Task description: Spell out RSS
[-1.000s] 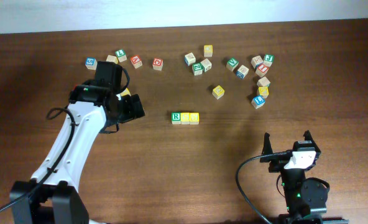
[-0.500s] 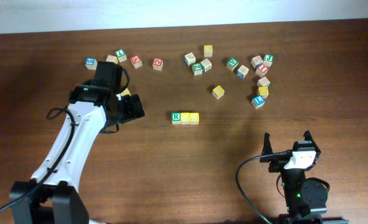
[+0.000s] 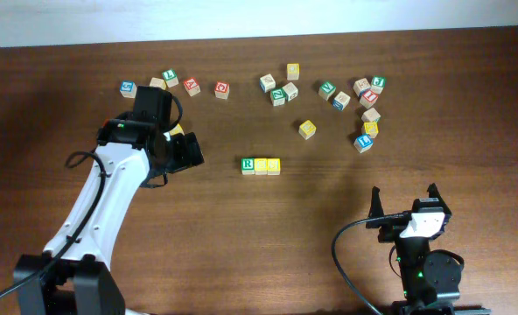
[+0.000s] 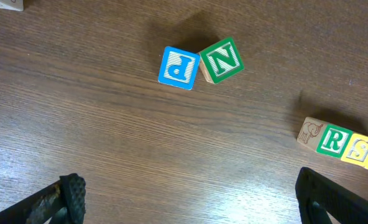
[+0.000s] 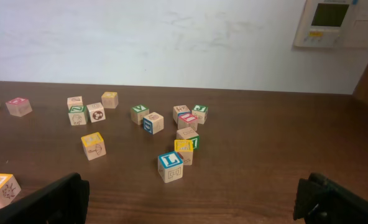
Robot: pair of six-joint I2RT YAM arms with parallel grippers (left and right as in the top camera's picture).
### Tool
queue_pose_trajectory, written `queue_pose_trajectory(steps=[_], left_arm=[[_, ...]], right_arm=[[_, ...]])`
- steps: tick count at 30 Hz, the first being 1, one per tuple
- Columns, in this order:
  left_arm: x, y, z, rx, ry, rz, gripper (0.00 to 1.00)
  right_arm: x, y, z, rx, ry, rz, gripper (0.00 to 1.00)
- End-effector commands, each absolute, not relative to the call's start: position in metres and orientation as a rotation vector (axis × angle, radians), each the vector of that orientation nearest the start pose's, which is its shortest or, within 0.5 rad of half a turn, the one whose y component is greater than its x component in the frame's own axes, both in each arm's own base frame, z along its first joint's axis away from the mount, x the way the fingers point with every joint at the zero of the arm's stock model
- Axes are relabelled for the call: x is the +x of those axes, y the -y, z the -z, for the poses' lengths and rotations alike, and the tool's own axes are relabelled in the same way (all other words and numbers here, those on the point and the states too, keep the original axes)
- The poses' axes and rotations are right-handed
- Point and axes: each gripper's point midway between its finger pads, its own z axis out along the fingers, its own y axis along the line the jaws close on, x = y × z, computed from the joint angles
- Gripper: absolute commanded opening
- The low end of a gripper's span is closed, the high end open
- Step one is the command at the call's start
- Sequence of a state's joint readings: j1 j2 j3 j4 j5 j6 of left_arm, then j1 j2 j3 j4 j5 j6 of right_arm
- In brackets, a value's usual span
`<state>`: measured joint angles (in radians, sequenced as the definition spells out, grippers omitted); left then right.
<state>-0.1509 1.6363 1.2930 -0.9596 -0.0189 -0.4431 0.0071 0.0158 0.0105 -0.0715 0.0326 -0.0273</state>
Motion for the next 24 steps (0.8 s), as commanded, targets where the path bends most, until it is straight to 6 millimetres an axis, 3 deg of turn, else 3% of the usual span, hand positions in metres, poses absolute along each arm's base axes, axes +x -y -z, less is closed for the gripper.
queue_pose_trajectory(steps=[1,5,11,16,24], left_arm=[[0.355,0.053,-0.12,-0.439,-2.814,0.136,0.99],[0.365,0.059,-0.144,-0.405,-2.71,0.189,0.99],[0.377,0.089,-0.198,-0.103,-2.457,0.253,0.99],[0.357,0.087,-0.208,-0.09,-2.367,0.282,0.99],[0.307,0.079,-0.209,-0.065,-2.126,0.365,0.99]], right_arm=[[0.246,0.007,-0.156,0.005,-1.649,0.054,0.98],[0.246,0.007,-0.156,0.005,-1.648,0.054,0.98],[0.246,0.007,-0.156,0.005,-1.648,0.054,0.98],[0.246,0.007,-0.156,0.005,-1.648,0.054,0.98],[0.246,0.007,-0.156,0.005,-1.648,0.054,0.98]])
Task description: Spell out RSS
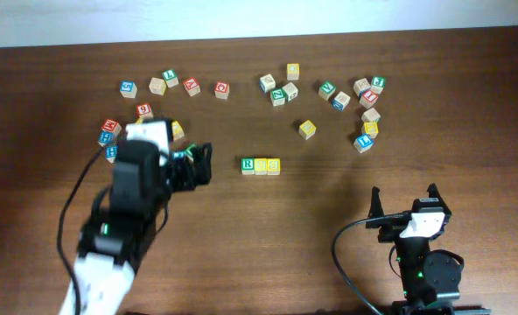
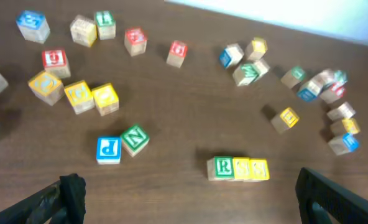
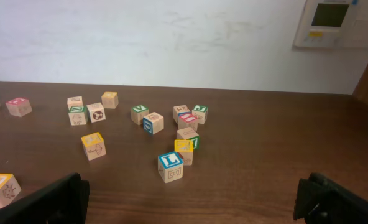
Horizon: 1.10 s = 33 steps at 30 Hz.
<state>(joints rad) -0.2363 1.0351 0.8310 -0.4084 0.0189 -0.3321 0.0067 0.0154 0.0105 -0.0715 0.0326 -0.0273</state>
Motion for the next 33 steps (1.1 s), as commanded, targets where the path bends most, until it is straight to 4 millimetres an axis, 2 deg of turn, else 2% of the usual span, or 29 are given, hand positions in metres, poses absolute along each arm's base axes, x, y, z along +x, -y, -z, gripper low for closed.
queue_pose_trajectory(steps=[1,4,9,16,19,22,27,33], left_arm=[[0.298,0.077,-0.207,-0.065,-2.102,0.369,0.99],[0.276,0.067,-0.201,-0.078,-2.032,0.373,0.99],[0.254,0.041,-0.197,-0.15,-1.918,0.336,0.99],[0.242,0.017,-0.206,-0.22,-1.806,0.287,0.99],[0.238,0.008,-0.203,-0.236,-1.776,0.253,0.99],[0.236,0.006,-0.202,-0.169,-1.722,0.196,0.99],[0.239,0.015,-0.207,-0.041,-1.59,0.176,0.99],[0.242,0.019,-0.212,0.009,-1.46,0.175,0.99]], right_arm=[[0.246,0.007,-0.156,0.005,-1.648,0.054,0.98],[0.246,0.007,-0.156,0.005,-1.648,0.054,0.98],[0.246,0.007,-0.156,0.005,-1.648,0.054,0.98],[0.246,0.007,-0.156,0.005,-1.648,0.054,0.98],[0.246,0.007,-0.156,0.005,-1.648,0.054,0.98],[0.246,0.007,-0.156,0.005,-1.648,0.054,0.98],[0.246,0.007,-0.156,0.005,-1.648,0.054,0.98],[0.246,0.007,-0.156,0.005,-1.648,0.054,0.98]])
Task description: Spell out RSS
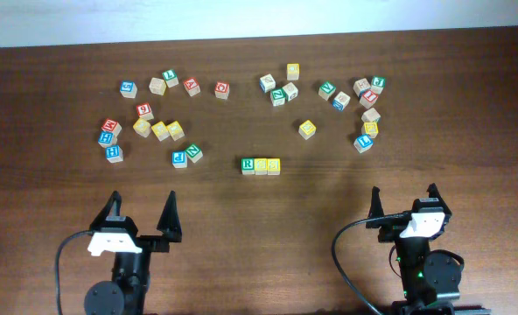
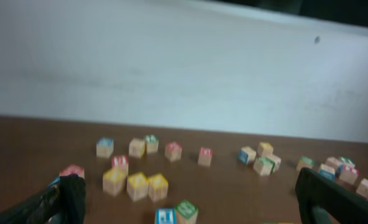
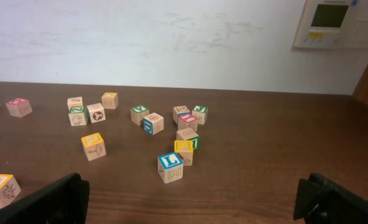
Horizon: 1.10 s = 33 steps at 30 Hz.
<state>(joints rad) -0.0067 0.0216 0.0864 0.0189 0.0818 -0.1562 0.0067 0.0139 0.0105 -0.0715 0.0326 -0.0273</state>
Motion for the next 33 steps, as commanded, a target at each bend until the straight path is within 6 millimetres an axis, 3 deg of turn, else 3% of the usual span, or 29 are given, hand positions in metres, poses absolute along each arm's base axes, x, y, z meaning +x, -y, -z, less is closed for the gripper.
queue_pose_trajectory(steps=[1,11,18,23,33], left_arm=[[0.242,0.019,-0.212,0.008,-1.453,0.173,0.99],[0.244,0.021,-0.204,0.156,-1.446,0.026,0.99],[0.245,0.014,-0.158,0.126,-1.64,0.006,0.99],[0.246,-0.01,-0.157,-0.095,-1.644,-0.003,0.99],[0.245,-0.017,-0.158,-0.116,-1.64,-0.045,0.99]], right_arm=[[0.246,0.007,-0.156,0.005,-1.648,0.054,0.98],[0.246,0.007,-0.156,0.005,-1.648,0.054,0.98],[0.246,0.007,-0.156,0.005,-1.648,0.054,0.98],[0.246,0.007,-0.156,0.005,-1.648,0.054,0.98],[0.246,0.007,-0.156,0.005,-1.649,0.054,0.98]])
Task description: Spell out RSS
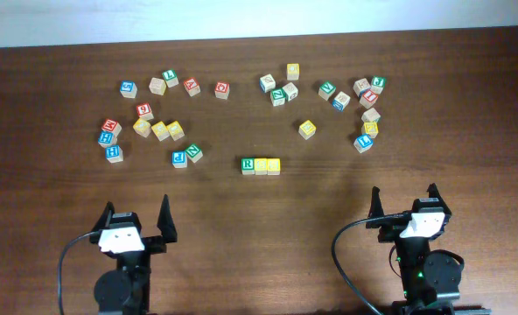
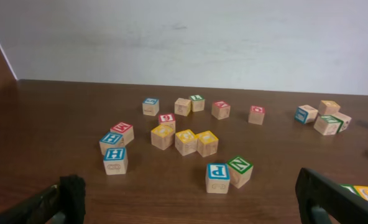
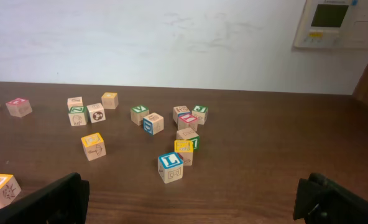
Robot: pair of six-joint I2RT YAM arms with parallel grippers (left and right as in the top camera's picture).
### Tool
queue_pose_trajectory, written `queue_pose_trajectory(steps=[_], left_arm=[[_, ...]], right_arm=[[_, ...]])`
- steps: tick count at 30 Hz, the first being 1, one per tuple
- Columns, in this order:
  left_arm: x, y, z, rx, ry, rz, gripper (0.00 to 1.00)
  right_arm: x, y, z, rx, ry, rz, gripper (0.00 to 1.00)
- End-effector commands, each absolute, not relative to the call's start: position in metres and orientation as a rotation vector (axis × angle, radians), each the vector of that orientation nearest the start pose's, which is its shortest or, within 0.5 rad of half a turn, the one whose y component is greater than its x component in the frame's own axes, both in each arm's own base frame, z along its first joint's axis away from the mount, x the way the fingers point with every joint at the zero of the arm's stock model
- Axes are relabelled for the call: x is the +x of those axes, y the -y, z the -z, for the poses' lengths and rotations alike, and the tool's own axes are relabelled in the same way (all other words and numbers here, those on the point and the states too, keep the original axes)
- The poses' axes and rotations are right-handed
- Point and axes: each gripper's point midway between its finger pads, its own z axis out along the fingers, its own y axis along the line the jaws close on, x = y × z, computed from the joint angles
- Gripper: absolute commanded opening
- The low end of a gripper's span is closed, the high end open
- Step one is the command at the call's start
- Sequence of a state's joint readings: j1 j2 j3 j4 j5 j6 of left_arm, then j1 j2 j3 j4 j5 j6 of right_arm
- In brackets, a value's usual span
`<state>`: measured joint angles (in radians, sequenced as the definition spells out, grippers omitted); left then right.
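Three blocks stand touching in a row [image 1: 261, 164] mid-table: a green R [image 1: 248, 164], then two yellow S blocks [image 1: 274, 164]. The row's yellow end shows at the right edge of the left wrist view [image 2: 365, 194] and at the lower left of the right wrist view. My left gripper [image 1: 136, 214] sits open and empty at the front left, well short of the row. At the front right, my right gripper [image 1: 403, 199] is also open and empty. In the wrist views, the left gripper [image 2: 190, 208] and the right gripper [image 3: 190, 205] have only bare table between their fingers.
Loose letter blocks lie in a left cluster [image 1: 154, 129], a blue P and green N pair [image 1: 186, 156], a back row [image 1: 171, 83] and a right cluster [image 1: 355, 101]. A lone yellow block [image 1: 307, 129] sits behind the row. A wall panel [image 3: 333, 22] hangs beyond the table.
The left arm has shifted slightly at the front left, and its wrist view now looks down over the table instead of at the wall. The blocks and the right arm are unchanged.
The left gripper was open over the table left of the R S S row, near the P and N blocks. Then it was farther back toward the front, then folded at the front left, where it stays. The row and right arm never moved.
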<state>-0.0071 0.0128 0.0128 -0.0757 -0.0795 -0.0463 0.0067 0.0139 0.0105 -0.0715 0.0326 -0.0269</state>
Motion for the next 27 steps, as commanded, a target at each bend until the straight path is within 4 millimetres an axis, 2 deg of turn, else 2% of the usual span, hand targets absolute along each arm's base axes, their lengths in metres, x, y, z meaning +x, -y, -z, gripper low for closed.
queue_pose_trajectory(steps=[1,6,27], left_arm=[[0.2452,-0.0163,-0.1575,-0.103,-1.641,-0.054,0.99],[0.2455,-0.0111,-0.1562,-0.043,-1.65,-0.064,0.99],[0.2456,-0.0102,-0.1569,-0.04,-1.647,-0.058,0.99]], right_arm=[[0.2459,0.0067,-0.1559,0.005,-1.649,0.054,0.98],[0.2459,0.0067,-0.156,0.005,-1.648,0.054,0.98],[0.2459,0.0067,-0.156,0.005,-1.648,0.054,0.98]])
